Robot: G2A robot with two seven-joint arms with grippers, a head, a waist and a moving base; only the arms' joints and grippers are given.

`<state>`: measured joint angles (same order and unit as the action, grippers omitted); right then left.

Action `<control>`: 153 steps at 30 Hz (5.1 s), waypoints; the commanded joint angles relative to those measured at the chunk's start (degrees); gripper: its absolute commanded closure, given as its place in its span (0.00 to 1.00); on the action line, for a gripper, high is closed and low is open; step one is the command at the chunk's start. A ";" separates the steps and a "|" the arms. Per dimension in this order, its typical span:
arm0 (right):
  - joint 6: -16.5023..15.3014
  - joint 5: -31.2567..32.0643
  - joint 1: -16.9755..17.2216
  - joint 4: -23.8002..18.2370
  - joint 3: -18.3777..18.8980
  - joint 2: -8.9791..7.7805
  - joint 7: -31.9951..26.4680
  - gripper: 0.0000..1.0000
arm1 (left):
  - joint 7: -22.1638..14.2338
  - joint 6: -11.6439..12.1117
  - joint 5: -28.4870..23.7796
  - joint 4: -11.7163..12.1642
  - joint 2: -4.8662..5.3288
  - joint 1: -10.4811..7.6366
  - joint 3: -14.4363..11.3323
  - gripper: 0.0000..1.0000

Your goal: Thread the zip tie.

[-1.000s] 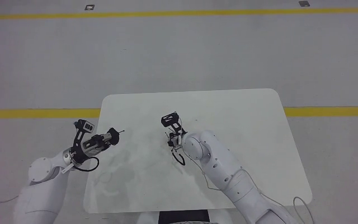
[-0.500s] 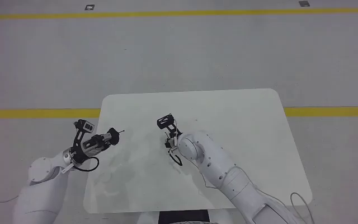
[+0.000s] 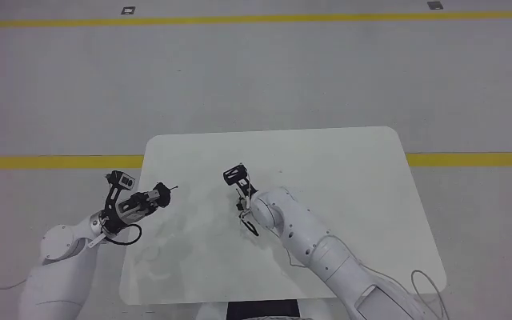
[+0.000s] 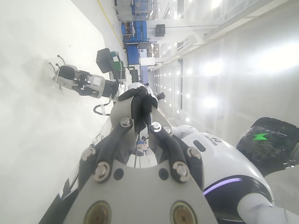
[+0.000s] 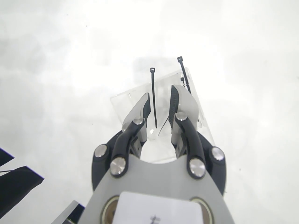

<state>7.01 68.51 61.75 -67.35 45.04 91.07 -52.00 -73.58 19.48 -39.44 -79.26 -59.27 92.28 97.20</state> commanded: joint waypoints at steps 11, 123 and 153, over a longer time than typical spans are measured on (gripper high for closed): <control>-0.87 -1.43 2.66 -7.09 3.58 -1.09 -3.39 1.00 | 0.00 0.00 0.00 0.00 0.00 0.00 0.00 1.00; -26.49 -37.95 -14.13 -27.43 -23.54 -19.41 50.79 1.00 | -6.06 -18.52 -14.80 -2.37 6.55 -1.27 -12.38 1.00; -26.49 -35.14 -16.41 -28.60 -26.37 -22.47 52.88 1.00 | -6.06 -18.29 -16.31 -4.95 12.95 -0.34 -14.96 1.00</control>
<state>-19.48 33.07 45.29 -95.90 18.73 68.77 0.78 -79.64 1.16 -55.28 -84.09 -46.53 91.80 82.23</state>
